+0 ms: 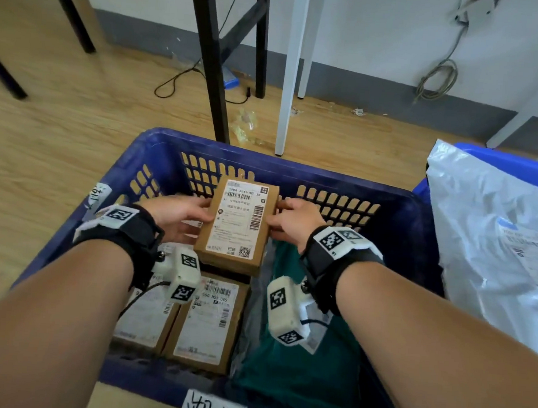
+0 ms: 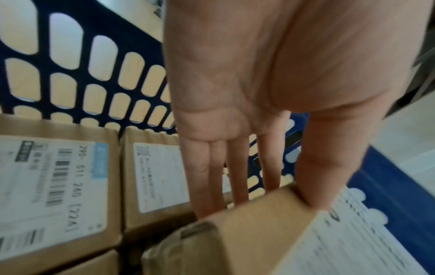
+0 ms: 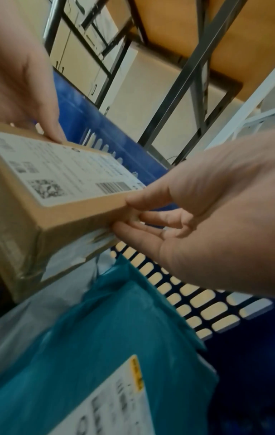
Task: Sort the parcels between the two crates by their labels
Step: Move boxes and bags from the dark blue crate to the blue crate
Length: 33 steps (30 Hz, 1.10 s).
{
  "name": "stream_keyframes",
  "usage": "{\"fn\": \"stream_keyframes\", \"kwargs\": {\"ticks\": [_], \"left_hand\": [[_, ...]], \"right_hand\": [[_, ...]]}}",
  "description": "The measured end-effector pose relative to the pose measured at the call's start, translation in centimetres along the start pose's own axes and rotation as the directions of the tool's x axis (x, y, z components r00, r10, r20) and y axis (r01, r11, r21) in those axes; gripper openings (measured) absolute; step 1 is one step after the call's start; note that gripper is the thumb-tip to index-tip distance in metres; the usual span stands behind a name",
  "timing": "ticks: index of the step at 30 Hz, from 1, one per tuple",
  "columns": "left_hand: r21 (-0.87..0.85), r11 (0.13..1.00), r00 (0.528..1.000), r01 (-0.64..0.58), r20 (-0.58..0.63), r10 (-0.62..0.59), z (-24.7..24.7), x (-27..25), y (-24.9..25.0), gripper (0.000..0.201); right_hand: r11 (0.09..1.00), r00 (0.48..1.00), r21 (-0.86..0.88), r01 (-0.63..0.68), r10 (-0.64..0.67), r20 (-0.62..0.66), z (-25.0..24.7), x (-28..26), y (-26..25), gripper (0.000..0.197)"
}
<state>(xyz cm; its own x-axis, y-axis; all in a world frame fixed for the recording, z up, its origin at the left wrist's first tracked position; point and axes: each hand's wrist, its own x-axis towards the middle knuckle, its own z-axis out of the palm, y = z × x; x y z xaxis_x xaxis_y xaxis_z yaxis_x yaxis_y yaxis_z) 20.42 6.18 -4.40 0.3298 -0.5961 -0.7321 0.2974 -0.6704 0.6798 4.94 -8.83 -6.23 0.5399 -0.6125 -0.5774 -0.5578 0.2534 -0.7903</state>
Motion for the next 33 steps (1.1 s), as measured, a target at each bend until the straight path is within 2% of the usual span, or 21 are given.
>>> {"fn": "stream_keyframes", "kwargs": {"ticks": [3,7,10,13,16,19,21,23,24,25,28,30,31,32,33], "left_hand": [[0.039,0.999,0.999,0.0,-0.038,0.001,-0.4,1.2,-1.1,0.038],[0.122,0.992,0.993,0.035,-0.114,-0.021,0.1,3.3,-2.4,0.04],[0.267,0.963,0.98,0.049,-0.2,0.006,0.7,4.3,-2.6,0.035],[0.424,0.903,0.947,0.075,-0.313,0.068,1.3,4.9,-2.6,0.026],[0.538,0.827,0.889,0.167,-0.444,0.11,1.8,5.1,-2.4,0.02],[0.644,0.734,0.858,0.215,-0.483,0.172,2.6,4.8,-1.8,0.018],[0.66,0.729,0.847,0.182,-0.482,0.224,3.0,4.9,-1.6,0.025],[0.627,0.766,0.824,0.145,-0.504,0.257,3.2,5.0,-1.6,0.033],[0.622,0.773,0.814,0.124,-0.509,0.279,3.2,5.3,-1.7,0.034],[0.626,0.773,0.817,0.101,-0.496,0.295,3.1,5.6,-1.7,0.034],[0.637,0.767,0.894,0.074,-0.383,0.232,3.2,6.6,-2.1,0.046],[0.644,0.758,0.937,0.107,-0.321,0.141,3.4,7.0,-2.3,0.062],[0.652,0.749,0.945,0.121,-0.307,0.114,3.3,7.2,-2.3,0.067],[0.666,0.735,0.948,0.129,-0.299,0.105,3.4,7.3,-2.2,0.069],[0.681,0.72,0.949,0.131,-0.295,0.107,3.3,7.4,-2.2,0.07]], "right_hand": [[1.0,1.0,-0.006,-0.018,0.018,-0.018,1.7,1.7,2.2,0.031],[0.994,0.994,-0.06,-0.09,0.086,-0.063,2.4,3.4,4.2,0.023],[0.992,0.992,-0.048,-0.119,0.117,-0.035,2.6,3.6,4.6,0.015],[0.994,0.997,-0.076,-0.078,0.08,0.023,2.5,3.3,4.0,0.03],[0.992,0.994,-0.103,-0.072,0.08,0.074,2.4,3.0,3.5,0.035],[0.99,0.987,-0.108,-0.089,0.102,0.122,2.1,3.0,3.7,0.037],[0.991,0.985,-0.098,-0.096,0.109,0.135,2.2,3.2,4.1,0.033],[0.998,0.997,-0.032,-0.048,0.05,0.052,2.2,3.3,4.2,0.026],[1.0,1.0,-0.01,-0.016,0.016,0.0,2.1,3.3,4.2,0.028],[1.0,1.0,-0.006,0.014,-0.014,-0.017,2.0,3.4,4.2,0.032],[0.997,0.993,-0.076,-0.001,0.01,0.114,2.1,3.3,4.3,0.037],[0.984,0.963,-0.105,-0.145,0.165,0.214,2.2,3.2,4.2,0.035],[0.941,0.956,-0.318,-0.117,0.193,0.221,2.3,3.2,4.5,0.036],[0.814,0.961,-0.581,0.019,0.145,0.234,2.3,3.2,4.7,0.038],[0.755,0.96,-0.652,0.076,0.12,0.252,2.2,3.2,4.8,0.039]]}}
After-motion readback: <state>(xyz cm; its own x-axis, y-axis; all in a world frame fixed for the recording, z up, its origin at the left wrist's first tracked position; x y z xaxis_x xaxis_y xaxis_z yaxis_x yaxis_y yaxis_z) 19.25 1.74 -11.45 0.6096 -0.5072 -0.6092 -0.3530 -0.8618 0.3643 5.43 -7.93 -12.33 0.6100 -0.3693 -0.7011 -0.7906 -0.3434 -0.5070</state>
